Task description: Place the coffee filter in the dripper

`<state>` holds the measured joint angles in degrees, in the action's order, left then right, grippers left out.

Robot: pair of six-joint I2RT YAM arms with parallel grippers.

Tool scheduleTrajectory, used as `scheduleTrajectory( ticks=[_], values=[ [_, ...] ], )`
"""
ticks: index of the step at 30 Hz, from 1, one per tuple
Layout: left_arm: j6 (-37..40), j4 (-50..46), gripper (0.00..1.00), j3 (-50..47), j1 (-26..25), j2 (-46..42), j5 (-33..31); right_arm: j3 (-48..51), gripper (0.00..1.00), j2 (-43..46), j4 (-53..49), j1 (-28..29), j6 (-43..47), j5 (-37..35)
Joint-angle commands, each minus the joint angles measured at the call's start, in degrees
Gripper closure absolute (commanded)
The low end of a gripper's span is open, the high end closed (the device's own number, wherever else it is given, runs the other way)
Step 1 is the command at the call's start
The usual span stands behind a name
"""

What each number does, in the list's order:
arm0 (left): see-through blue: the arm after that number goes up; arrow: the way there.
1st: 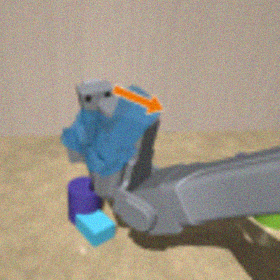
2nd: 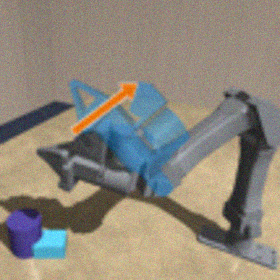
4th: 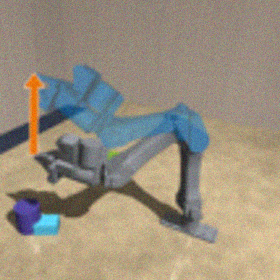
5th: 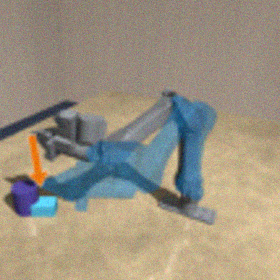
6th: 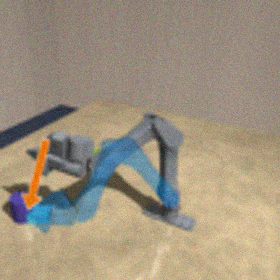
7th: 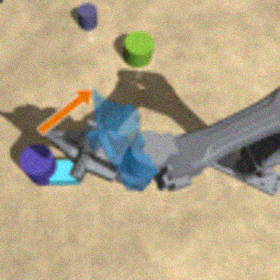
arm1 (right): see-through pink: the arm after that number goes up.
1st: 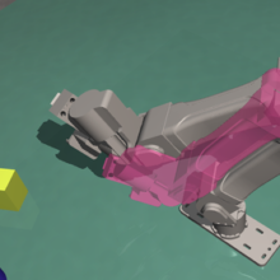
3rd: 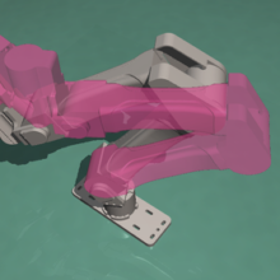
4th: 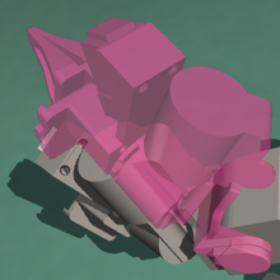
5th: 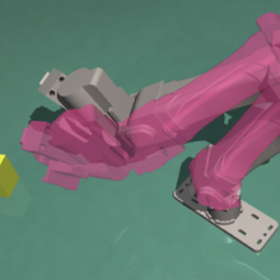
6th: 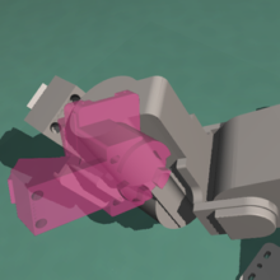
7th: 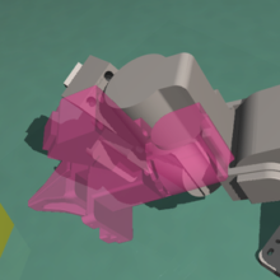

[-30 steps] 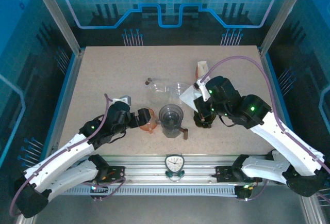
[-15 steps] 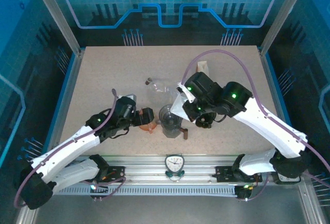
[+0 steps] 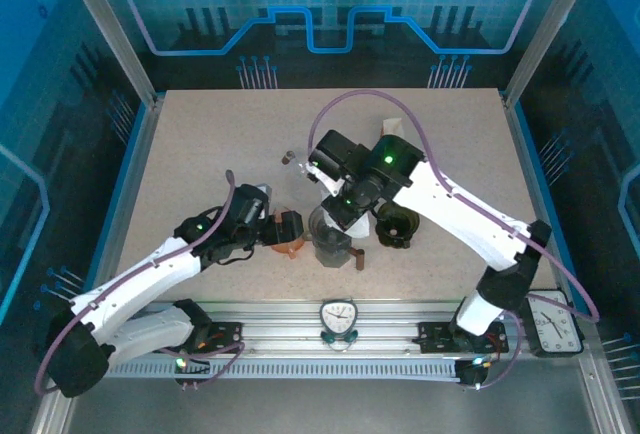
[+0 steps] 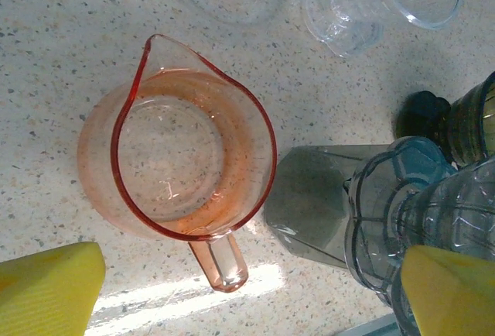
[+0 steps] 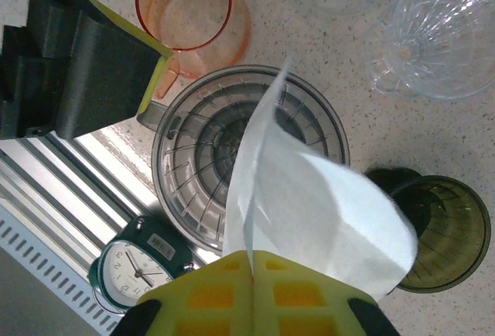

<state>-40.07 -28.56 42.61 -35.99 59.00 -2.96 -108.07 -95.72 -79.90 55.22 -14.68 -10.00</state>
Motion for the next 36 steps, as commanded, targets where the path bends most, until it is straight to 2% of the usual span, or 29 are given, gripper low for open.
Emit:
scheduleTrajectory(
  ticks=[1,14,22,24,29,32,36],
  values=[
    [0.9,1.6,0.01,0.9,0.5,0.6,2.6,-2.6,1.0,-2.3,-2.9,0.8,1.8,1.5],
    [0.5,-0.1,0.01,2.3,1.3,-0.1,2.4,3.0,1.0,-4.2,3.9,0.6,2.0,3.7],
    [-0.8,-0.3,0.01,2.0,5.4,-4.3,5.6,7.2,0.99,-3.6,8.4,0.2,1.6,5.2],
    [-1.0,-0.1,0.01,2.0,6.3,-4.3,7.2,8.0,0.95,-3.4,9.1,0.2,1.4,5.4],
    [-1.5,1.0,0.01,2.3,8.1,-4.6,11.5,10.8,0.74,-0.2,12.5,0.2,0.6,5.3],
    [-1.1,0.8,0.01,3.1,8.6,-5.0,12.4,12.5,0.61,2.6,14.7,0.1,0.2,5.3],
    [-0.5,0.4,0.01,4.9,8.9,-5.0,13.2,15.1,0.49,6.3,17.3,0.2,-0.8,4.9]
  ],
)
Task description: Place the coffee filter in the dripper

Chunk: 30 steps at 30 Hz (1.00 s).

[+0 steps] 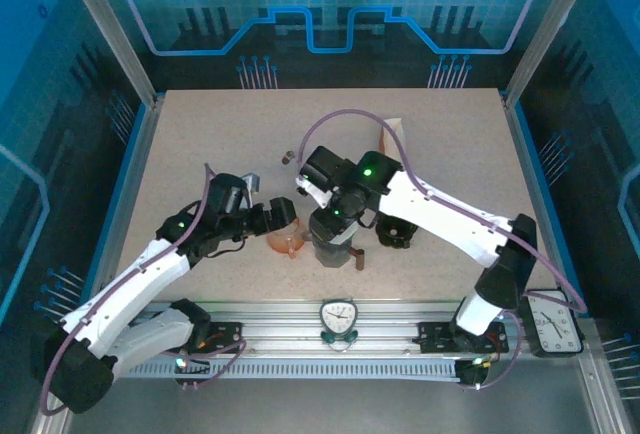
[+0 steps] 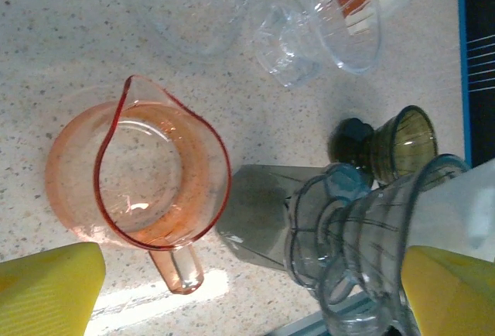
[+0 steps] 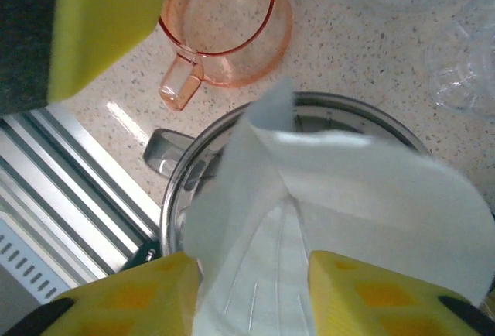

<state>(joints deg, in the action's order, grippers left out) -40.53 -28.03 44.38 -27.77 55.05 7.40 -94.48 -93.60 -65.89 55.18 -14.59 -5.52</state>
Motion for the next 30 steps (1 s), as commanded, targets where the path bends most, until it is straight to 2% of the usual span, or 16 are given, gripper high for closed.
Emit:
scheduleTrajectory(
  ticks=[1,7,11,15,22,26,30],
  values=[
    [0.1,-0.3,0.01,3.6,0.7,-0.9,3.0,2.2,0.47,5.5,4.2,0.3,-1.2,0.1],
    [2.3,-0.7,0.02,7.7,0.6,1.9,5.2,6.7,0.4,10.8,8.7,0.2,-2.7,-3.5],
    [3.4,-1.6,0.11,10.5,-0.5,3.9,6.2,9.9,0.39,13.2,10.1,-1.4,-3.7,-6.2],
    [3.9,-2.6,0.13,11.4,-2.5,5.4,5.7,11.5,0.41,13.4,11.3,-5.2,-2.5,-3.2],
    [3.6,-2.4,0.12,11.4,-3.0,6.4,8.1,9.9,0.43,9.8,10.3,-8.6,1.1,0.1],
    [3.9,-2.8,0.1,11.5,-3.1,6.3,8.8,9.5,0.48,8.2,10.3,-9.2,2.5,2.9],
    [4.1,-3.1,0.1,11.5,-3.1,6.5,9.2,9.2,0.65,7.2,10.3,-9.0,2.7,3.6]
  ],
)
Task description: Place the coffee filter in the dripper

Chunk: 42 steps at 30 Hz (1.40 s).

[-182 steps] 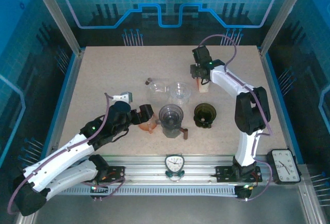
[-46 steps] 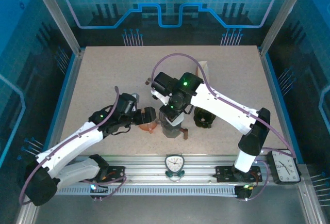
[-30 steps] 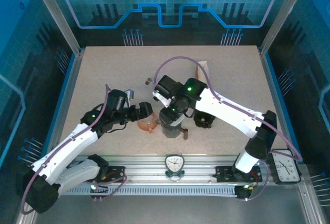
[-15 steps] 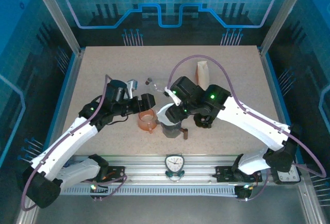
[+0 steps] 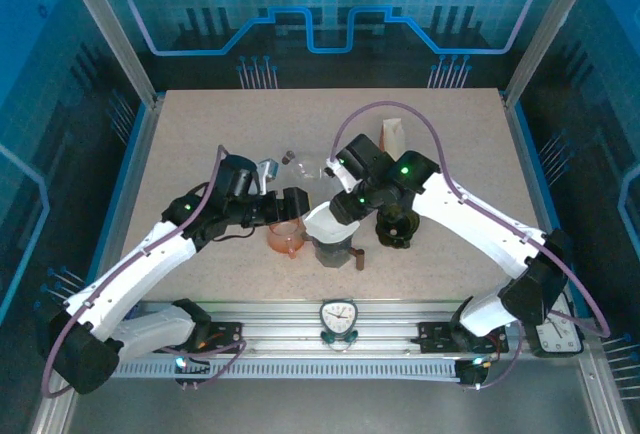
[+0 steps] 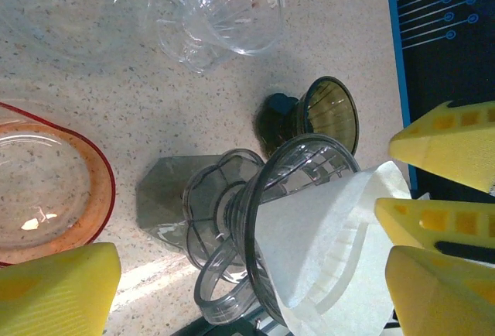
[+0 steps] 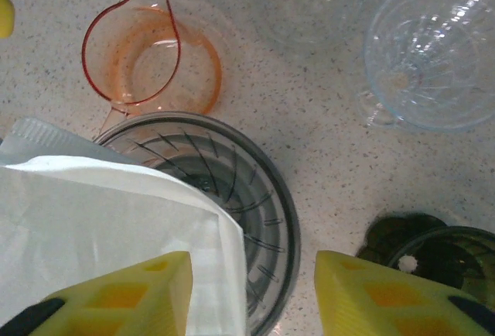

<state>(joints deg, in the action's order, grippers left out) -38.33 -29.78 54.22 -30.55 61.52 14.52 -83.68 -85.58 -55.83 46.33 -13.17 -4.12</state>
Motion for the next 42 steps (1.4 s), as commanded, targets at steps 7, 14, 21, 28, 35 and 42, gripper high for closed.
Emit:
scheduleTrajectory(
  ticks=[7,14,21,28,35,42],
  values=[
    [0.8,-0.2,0.1,0.9,-0.3,-0.6,2.6,-1.9,1.0,-1.1,0.3,1.0,-1.3,-4.5],
    [0.8,1.0,0.09,-0.8,-0.7,0.0,2.6,-1.5,1.0,-3.1,-0.8,4.7,-3.4,-13.6],
    [2.1,1.9,0.1,-2.0,-2.7,1.3,2.2,-2.2,1.0,-5.5,-2.1,7.0,-3.7,-18.7],
    [2.8,1.9,0.24,-2.8,-4.2,3.3,1.5,-2.2,1.0,-5.8,-1.8,7.5,-4.5,-19.6],
    [3.0,1.2,0.39,-3.3,-4.2,4.8,0.1,-1.9,0.88,-5.4,-1.0,7.7,-5.1,-19.7],
    [3.1,1.1,0.4,-3.5,-4.2,4.9,-0.5,-0.3,0.47,-0.8,1.1,7.7,-7.2,-21.6]
  ],
)
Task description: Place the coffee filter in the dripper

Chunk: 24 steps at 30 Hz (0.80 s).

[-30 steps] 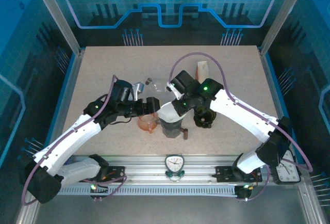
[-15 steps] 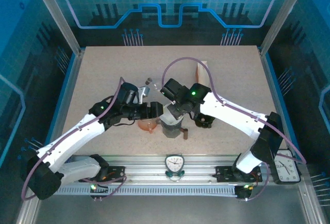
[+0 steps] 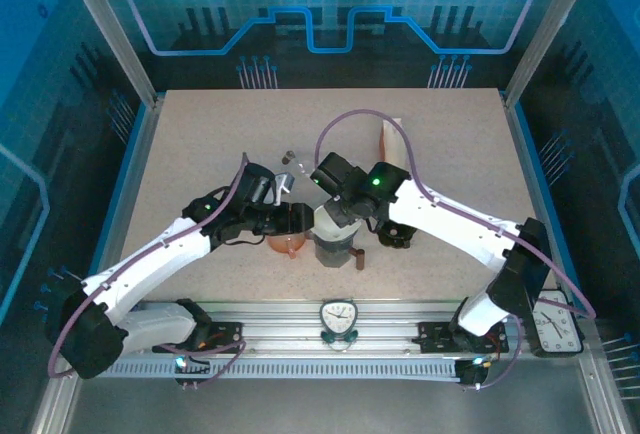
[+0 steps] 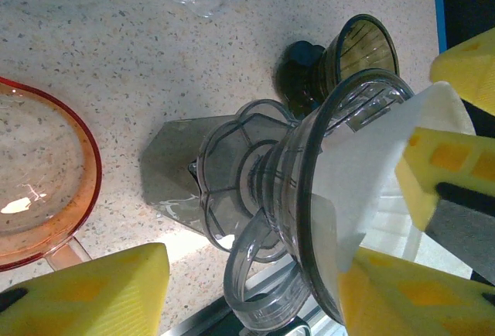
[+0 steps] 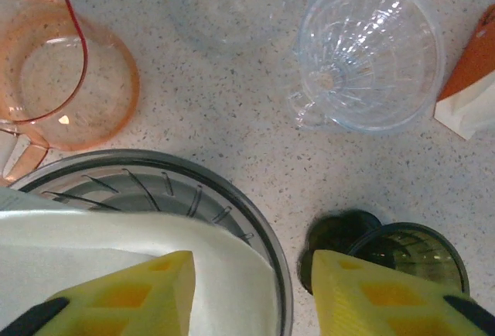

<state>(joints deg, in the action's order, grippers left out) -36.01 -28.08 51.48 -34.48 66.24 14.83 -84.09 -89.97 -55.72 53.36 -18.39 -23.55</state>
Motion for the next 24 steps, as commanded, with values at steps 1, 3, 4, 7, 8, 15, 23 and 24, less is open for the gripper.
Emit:
scheduleTrajectory(
  ticks=[1,3,4,7,8,15,23,24],
  values=[
    [0.8,-0.6,0.4,-0.8,-0.3,0.3,-0.9,0.6,0.45,4.0,1.1,0.6,-2.3,-2.3],
    [0.6,-0.3,0.4,-0.9,-0.3,0.4,-0.9,2.0,0.42,5.0,1.9,0.3,-3.3,-1.7],
    [0.6,-0.3,0.4,-1.0,-0.2,0.5,-0.9,2.6,0.42,5.3,2.2,0.1,-3.7,-1.2],
    [0.4,-0.1,0.4,-1.2,-0.2,0.7,-1.1,4.8,0.4,6.0,3.3,-0.6,-4.6,0.9],
    [0.3,0.0,0.4,-1.3,-0.3,0.8,-1.0,5.3,0.39,6.0,3.6,-0.8,-4.6,1.7],
    [0.0,0.4,0.39,-1.1,-0.2,0.8,-1.2,6.4,0.3,3.5,5.1,-2.2,-4.1,6.4],
    [-0.2,0.4,0.39,-1.1,-0.3,0.9,-1.4,7.0,0.3,1.3,6.1,-2.6,-3.2,8.1],
    [-0.4,0.5,0.39,-1.2,-0.2,0.9,-1.4,7.3,0.3,1.0,6.1,-2.6,-3.1,8.2]
  ],
)
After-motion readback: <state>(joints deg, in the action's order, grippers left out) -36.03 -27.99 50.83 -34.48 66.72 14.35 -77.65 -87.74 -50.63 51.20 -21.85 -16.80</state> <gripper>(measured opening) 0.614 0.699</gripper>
